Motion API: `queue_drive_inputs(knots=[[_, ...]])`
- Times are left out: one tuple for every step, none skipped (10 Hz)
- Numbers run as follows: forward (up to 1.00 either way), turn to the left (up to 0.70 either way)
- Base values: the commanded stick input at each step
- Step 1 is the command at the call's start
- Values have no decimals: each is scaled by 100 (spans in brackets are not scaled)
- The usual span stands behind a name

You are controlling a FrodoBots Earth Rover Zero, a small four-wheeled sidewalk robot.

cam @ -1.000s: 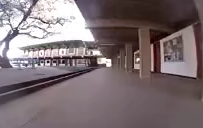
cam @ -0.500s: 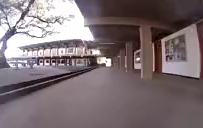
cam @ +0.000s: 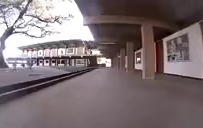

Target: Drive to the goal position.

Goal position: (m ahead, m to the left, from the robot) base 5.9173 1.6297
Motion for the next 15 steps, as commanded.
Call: queue_drive_inputs(knots=[[50,0],[50,0],[50,0],[50,0],[50,0],[50,0],[50,0],[50,0],[50,0],[50,0],[50,0],[50,0],[50,0],[50,0],[50,0]])
